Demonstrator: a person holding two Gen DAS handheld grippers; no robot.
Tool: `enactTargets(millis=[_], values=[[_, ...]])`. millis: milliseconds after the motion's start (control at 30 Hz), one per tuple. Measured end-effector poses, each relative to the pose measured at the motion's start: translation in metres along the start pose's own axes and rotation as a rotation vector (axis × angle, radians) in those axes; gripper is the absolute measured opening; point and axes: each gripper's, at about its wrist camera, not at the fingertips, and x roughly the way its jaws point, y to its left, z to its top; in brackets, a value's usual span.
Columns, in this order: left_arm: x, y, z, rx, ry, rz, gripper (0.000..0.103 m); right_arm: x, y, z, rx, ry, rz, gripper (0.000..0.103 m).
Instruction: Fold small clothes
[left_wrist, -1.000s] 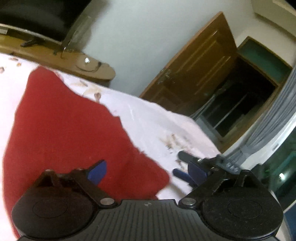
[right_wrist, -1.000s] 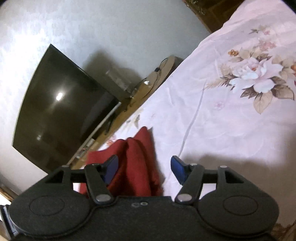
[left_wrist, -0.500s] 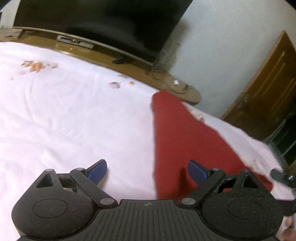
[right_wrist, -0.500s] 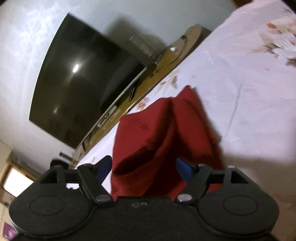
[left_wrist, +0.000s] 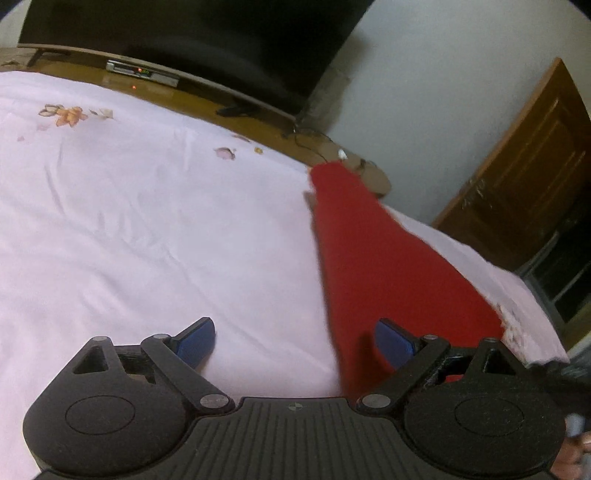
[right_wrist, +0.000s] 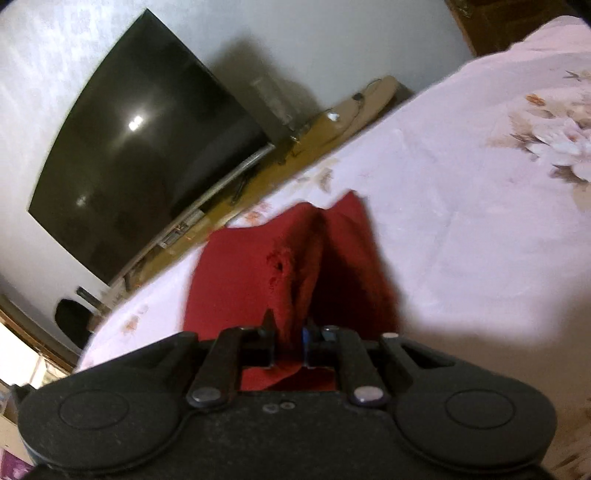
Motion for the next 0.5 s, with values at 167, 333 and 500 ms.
enactTargets(millis=[167,333,500], values=[[0.001,0.001,0.001,0.006,0.0,-0.027,0.093,0.014,-0.04,-0.007,0.125,0.07,0.052,0.027],[0.01,-0.007,0.008,0.019,-0.003,-0.051,0.093,-0.003,-0.044,0.02,0.12,-0.067,0.108,0.051],[0.026,-0.022,0.018,0.045,-0.001,-0.056,0.093,0.022,-0.032,0.049,0.016,-0.054,0.145,0.05]])
